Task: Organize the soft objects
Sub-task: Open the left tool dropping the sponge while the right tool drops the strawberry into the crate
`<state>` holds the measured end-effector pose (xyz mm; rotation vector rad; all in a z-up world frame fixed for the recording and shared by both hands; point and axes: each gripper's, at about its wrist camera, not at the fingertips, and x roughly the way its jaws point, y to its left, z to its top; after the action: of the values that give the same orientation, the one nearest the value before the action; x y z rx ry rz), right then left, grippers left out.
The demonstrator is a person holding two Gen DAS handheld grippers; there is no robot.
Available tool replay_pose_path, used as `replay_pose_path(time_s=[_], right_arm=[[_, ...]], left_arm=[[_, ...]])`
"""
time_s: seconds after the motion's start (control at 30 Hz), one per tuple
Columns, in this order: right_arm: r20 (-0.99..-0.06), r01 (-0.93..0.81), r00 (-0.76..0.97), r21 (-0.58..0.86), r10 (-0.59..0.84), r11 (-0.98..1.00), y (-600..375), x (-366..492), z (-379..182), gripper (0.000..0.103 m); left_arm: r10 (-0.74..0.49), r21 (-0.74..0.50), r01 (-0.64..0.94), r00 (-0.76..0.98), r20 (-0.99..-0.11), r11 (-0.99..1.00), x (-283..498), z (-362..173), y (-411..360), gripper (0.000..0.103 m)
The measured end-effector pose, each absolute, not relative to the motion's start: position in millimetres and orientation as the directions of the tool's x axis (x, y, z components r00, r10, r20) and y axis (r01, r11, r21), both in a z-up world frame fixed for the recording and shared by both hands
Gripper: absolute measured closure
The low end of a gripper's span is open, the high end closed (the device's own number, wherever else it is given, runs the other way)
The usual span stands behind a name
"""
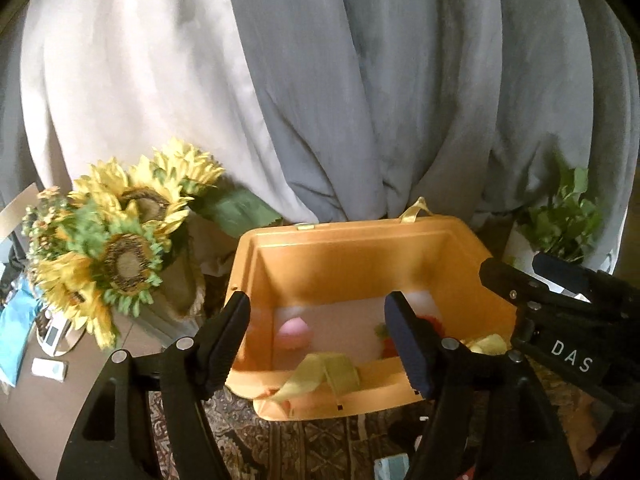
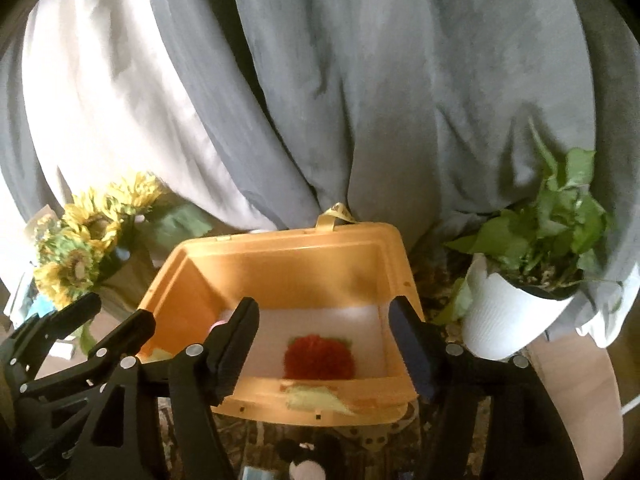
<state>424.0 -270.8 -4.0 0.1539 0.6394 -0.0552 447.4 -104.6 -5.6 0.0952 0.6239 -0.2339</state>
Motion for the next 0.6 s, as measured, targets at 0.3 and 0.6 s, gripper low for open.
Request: replay_pose_path(time_s=[0.3,0.6], right_arm=[[-0.583,0.112,0.813,0.137,-0.012,0.984,-265.9,386.7,3.6,0.035],[-0.574,0.092,0.819,0.135,0.002,0.987,-249.5,348.9,3.3,0.035]], left_arm=[[-0.181,0.004,0.224,0.798,-0.574,0.975,408.8,4.5,-92.4,0.034],[-0.164,0.008,0.204,0.81,-0.562,0.979,371.4,5.5,-75.7,0.033]])
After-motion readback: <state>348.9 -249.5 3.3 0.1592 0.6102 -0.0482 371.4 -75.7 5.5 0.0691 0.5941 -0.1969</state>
